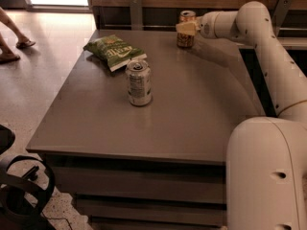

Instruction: Knock orange can over

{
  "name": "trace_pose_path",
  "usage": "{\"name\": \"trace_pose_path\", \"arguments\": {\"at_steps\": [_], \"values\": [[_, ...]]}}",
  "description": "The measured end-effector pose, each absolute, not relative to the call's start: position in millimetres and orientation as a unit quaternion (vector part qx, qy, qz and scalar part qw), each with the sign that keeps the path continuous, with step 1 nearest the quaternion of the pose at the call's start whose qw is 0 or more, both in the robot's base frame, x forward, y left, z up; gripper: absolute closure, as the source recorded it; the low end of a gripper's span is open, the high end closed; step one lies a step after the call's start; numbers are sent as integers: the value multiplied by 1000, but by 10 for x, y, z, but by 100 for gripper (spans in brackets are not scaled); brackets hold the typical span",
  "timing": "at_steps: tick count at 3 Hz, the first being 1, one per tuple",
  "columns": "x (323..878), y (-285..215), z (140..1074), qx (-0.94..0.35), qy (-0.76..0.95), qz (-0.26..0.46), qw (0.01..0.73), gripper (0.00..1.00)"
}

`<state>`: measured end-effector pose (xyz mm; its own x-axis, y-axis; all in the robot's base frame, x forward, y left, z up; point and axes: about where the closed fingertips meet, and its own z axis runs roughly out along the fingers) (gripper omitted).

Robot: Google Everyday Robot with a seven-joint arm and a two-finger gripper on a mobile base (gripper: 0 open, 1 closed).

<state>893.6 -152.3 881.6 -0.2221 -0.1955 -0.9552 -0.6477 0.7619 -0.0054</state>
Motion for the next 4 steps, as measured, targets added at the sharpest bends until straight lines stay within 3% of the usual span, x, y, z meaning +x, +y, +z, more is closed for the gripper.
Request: {"name": "trace_pose_path", "arguments": {"at_steps": [1,2,4], "values": [[8943,-1492,8795,-280,755,204,556,86],[8950,-1459,8774,-281,755,206,555,100],[8797,-1682,9014,-292,780,155,531,100]]}}
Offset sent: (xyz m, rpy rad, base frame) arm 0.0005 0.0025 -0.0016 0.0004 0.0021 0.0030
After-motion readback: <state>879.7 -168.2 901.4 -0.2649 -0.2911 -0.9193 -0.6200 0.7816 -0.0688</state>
